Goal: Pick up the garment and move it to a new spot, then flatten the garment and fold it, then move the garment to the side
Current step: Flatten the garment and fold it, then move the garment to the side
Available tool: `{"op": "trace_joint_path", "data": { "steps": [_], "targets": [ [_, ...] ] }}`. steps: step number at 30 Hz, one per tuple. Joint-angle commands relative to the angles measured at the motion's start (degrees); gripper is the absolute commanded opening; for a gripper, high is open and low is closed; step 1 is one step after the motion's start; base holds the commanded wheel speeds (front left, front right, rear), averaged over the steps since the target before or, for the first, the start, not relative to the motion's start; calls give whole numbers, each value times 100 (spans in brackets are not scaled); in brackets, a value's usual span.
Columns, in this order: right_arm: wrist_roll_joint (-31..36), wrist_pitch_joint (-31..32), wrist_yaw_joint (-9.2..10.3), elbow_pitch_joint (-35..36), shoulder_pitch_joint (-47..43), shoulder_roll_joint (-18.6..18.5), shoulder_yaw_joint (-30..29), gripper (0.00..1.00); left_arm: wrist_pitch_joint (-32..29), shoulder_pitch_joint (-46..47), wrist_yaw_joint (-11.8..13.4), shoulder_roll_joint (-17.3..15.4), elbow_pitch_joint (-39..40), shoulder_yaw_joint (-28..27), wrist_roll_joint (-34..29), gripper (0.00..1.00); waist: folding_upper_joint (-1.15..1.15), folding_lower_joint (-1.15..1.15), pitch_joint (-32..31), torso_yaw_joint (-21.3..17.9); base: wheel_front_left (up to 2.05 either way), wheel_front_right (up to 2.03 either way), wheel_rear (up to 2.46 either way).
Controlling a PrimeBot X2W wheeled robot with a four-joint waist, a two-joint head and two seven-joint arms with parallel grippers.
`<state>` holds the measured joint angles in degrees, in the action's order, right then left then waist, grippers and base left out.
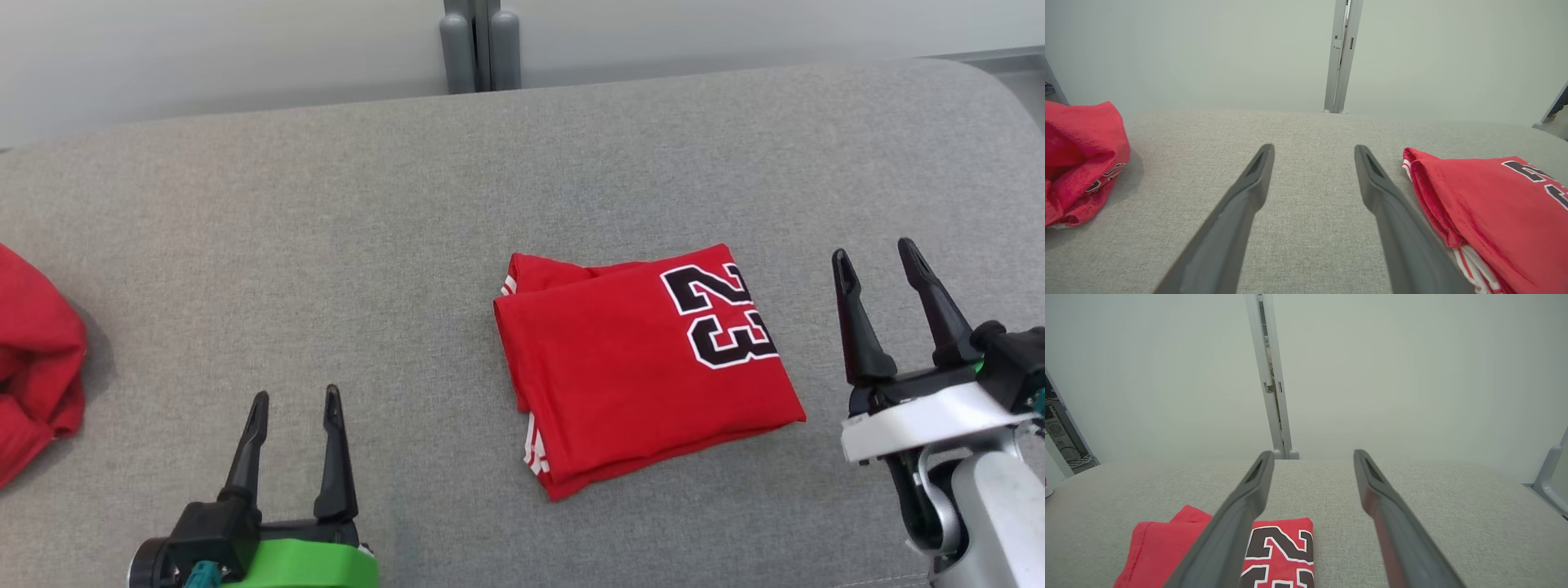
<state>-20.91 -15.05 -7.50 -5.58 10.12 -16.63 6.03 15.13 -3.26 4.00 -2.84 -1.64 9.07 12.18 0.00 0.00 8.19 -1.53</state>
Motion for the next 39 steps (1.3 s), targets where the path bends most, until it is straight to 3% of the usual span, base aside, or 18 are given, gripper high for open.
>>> {"op": "trace_joint_path", "data": {
  "steps": [1, 9, 39],
  "targets": [
    [109, -13, 3, 35, -217, 132, -25, 100, 1, -139, -24, -12, 31, -74, 173, 100, 0, 0, -248, -110, 0, 0, 0],
    [692, -15, 3, 176, -926, 637, -53, 100, 1, -472, -61, -11, 99, -195, -461, 100, 0, 0, -732, -142, 0, 0, 0],
    [876, -16, 3, -16, -1272, 803, 172, 100, 1, -673, 57, -12, -47, -104, -467, 100, 0, 0, -949, -136, 0, 0, 0]
  ]
}}
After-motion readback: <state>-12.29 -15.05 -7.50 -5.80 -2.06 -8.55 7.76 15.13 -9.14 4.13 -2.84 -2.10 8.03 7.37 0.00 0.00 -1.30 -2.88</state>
